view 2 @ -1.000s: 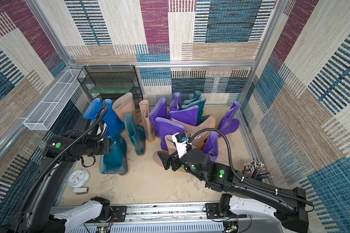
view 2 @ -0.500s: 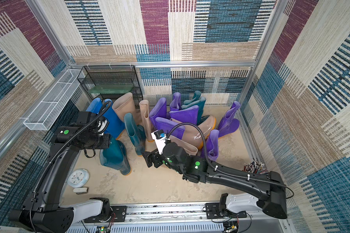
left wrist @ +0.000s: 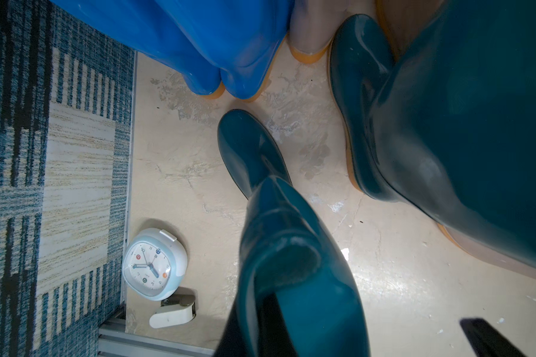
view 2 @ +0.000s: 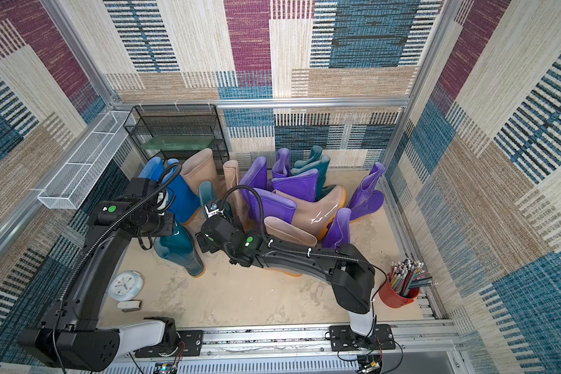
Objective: Match and arrange rain boots in pairs
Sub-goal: Move the rain boot to the center of the board, then pair a pair of rain boots at the center of the board.
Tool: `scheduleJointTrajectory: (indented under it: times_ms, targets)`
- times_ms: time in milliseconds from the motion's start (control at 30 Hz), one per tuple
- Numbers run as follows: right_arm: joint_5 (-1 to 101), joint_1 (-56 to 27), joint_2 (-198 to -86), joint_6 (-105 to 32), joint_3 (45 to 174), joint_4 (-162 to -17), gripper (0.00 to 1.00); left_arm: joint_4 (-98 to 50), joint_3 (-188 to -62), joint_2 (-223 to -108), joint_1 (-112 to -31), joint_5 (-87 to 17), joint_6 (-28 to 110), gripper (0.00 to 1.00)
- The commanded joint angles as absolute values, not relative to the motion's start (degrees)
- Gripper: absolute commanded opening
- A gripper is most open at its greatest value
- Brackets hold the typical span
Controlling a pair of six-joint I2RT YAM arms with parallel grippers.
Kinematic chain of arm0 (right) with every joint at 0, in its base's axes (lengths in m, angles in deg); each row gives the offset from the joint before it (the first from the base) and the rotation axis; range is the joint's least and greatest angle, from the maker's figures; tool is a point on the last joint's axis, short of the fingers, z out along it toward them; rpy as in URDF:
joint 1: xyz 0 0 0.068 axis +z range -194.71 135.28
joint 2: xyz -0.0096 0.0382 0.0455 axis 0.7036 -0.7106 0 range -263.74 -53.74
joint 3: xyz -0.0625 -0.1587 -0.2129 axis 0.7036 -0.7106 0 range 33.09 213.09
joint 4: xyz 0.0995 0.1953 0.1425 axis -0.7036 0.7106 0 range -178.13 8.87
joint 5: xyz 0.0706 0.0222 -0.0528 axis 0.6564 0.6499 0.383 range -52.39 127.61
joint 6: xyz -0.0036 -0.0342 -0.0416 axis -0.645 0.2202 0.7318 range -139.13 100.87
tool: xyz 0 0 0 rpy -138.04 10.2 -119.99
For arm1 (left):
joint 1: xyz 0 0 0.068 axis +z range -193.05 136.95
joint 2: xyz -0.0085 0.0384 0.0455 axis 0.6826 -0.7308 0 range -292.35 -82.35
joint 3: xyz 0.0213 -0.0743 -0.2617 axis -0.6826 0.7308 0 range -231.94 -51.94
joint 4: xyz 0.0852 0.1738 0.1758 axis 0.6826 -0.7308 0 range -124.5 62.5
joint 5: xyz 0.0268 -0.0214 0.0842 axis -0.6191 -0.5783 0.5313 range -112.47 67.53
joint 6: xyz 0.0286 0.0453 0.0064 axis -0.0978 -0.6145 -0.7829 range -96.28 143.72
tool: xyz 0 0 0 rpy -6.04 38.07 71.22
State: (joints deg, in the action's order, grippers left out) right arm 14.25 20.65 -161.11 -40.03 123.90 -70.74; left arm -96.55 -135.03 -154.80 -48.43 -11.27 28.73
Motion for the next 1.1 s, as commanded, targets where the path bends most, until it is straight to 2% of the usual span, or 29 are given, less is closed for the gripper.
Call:
scheduleJointTrajectory:
  times_ms: [0, 67, 100, 133, 167, 233, 267, 300, 467, 600, 700, 867, 900, 967, 1000, 1067]
  targets:
    - [11.6, 20.5, -162.1, -40.0, 124.7, -71.9, 0.90, -93.4, -134.0, -153.8, -47.7, -11.8, 30.2, 0.07]
    - [11.0, 20.2, -163.0, -38.9, 125.5, -72.5, 0.69, -93.1, -134.1, -152.6, -47.1, -12.5, 31.0, 0.19]
    - [11.0, 20.2, -163.5, -38.5, 126.0, -72.6, 0.55, -92.9, -134.2, -152.1, -47.0, -12.5, 31.2, 0.27]
    - [11.1, 20.2, -163.7, -37.6, 126.4, -72.8, 0.40, -92.8, -134.3, -151.5, -46.9, -12.6, 31.4, 0.28]
    - [11.3, 20.5, -163.8, -36.5, 126.4, -73.5, 0.29, -92.6, -134.3, -150.9, -46.8, -12.7, 31.3, 0.28]
    - [11.8, 21.3, -164.0, -34.8, 126.3, -74.3, 0.10, -93.1, -134.9, -150.2, -46.7, -12.5, 31.4, 0.30]
    - [11.6, 21.8, -164.1, -34.5, 126.3, -74.5, 0.01, -93.2, -135.3, -149.8, -46.7, -12.5, 31.6, 0.37]
    - [11.7, 22.0, -164.0, -34.4, 126.2, -74.7, 0.00, -93.3, -135.6, -149.4, -46.6, -12.4, 31.8, 0.40]
    - [12.6, 24.1, -162.4, -35.7, 125.1, -75.6, 0.00, -93.4, -138.0, -147.5, -46.6, -16.0, 33.4, 0.52]
    - [13.3, 26.5, -160.1, -37.5, 123.2, -75.7, 0.00, -93.1, -140.0, -146.2, -46.6, -18.6, 33.8, 0.55]
    - [18.7, 27.8, -158.5, -39.0, 120.8, -77.0, 0.00, -93.1, -140.5, -145.6, -46.6, -20.5, 33.9, 0.55]
    - [19.5, 30.1, -155.7, -40.9, 116.9, -78.3, 0.00, -92.5, -141.1, -145.5, -46.7, -22.8, 33.9, 0.56]
    - [19.9, 30.0, -155.3, -41.4, 116.5, -78.2, 0.07, -92.1, -141.4, -145.5, -46.7, -23.5, 33.8, 0.57]
    - [19.8, 29.6, -155.1, -41.5, 117.3, -75.8, 0.62, -91.9, -142.9, -146.4, -46.7, -25.4, 33.6, 0.61]
    - [19.3, 29.6, -154.6, -41.3, 117.8, -74.7, 0.71, -91.5, -143.7, -146.9, -46.7, -26.6, 33.4, 0.63]
    - [18.0, 29.9, -152.5, -40.1, 118.7, -72.6, 0.80, -90.2, -146.0, -148.7, -46.7, -28.7, 32.9, 0.67]
